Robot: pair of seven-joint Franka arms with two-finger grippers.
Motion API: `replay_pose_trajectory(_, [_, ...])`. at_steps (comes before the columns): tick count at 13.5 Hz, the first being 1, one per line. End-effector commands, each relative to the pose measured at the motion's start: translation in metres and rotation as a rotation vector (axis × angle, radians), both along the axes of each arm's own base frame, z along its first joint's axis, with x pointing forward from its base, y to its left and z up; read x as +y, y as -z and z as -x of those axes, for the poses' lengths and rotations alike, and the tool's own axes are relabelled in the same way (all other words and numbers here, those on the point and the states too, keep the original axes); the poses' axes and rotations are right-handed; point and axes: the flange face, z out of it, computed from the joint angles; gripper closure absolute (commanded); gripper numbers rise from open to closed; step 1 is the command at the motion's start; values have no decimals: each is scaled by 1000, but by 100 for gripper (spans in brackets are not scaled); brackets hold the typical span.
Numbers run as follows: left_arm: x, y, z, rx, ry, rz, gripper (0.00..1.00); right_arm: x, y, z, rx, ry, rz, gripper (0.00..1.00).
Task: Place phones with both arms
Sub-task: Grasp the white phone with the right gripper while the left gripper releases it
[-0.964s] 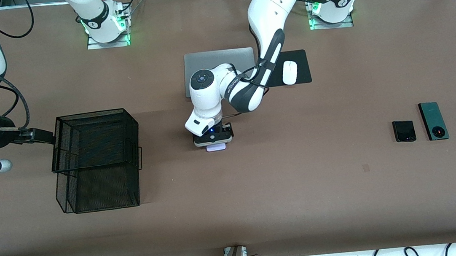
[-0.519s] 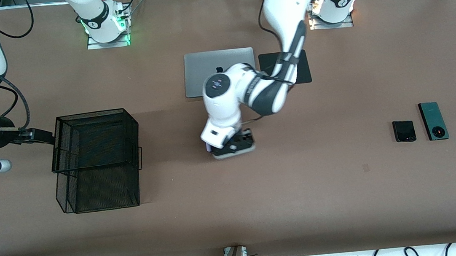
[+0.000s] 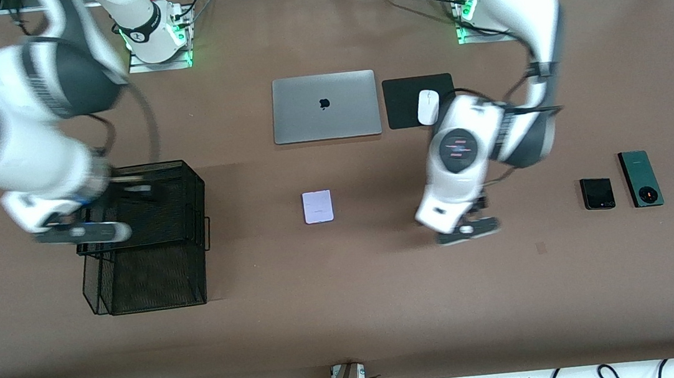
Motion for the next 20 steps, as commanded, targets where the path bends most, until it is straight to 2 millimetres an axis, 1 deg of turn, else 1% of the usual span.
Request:
replay_pose_trajectory(1, [94,-4,12,40,86,10,0,89,49,0,-37,-6,-27,0])
replay_pose_trajectory(2, [130,-4,13,31,113,19,0,121,69,3,-64,-24,-74,0])
replay_pose_trajectory(3, [162,-1,14,17,127,25,0,140,87,4,-75,-39,-114,0])
replay_pose_trajectory(4, [188,5,16,1,131,28,0,162,111,8,-75,-58,-135,0])
replay_pose_trajectory(5, [212,9,16,-7,123,28,0,188,136,18,-75,-92,-138,0])
replay_pose_trajectory(7, [248,19,20,4,143,24,0,219,185,31,-74,-138,-132,0])
replay_pose_trajectory(8, [275,25,27,5,163,24,0,225,203,36,-65,-157,-119,0])
replay_pose_trajectory(9, [300,31,36,-9,189,23,0,226,217,38,-50,-167,-108,0])
replay_pose_trajectory(10, [319,41,45,-26,214,20,0,231,226,43,-41,-198,-102,0])
replay_pose_trajectory(12, [356,53,59,-44,227,13,0,230,243,45,-20,-272,-93,0])
replay_pose_trajectory(13, [368,58,66,-33,221,17,0,231,255,47,-14,-278,-91,0])
replay_pose_trajectory(14, [376,60,69,-44,213,19,0,238,263,49,-34,-277,-103,0])
replay_pose_trajectory(16, [387,74,80,-72,218,21,0,240,280,48,-62,-271,-116,0])
replay_pose_trajectory(17, [391,80,82,-78,214,33,0,241,285,47,-74,-259,-123,0])
replay_pose_trajectory(20, [399,100,85,-110,198,108,0,242,293,47,-86,-237,-130,0])
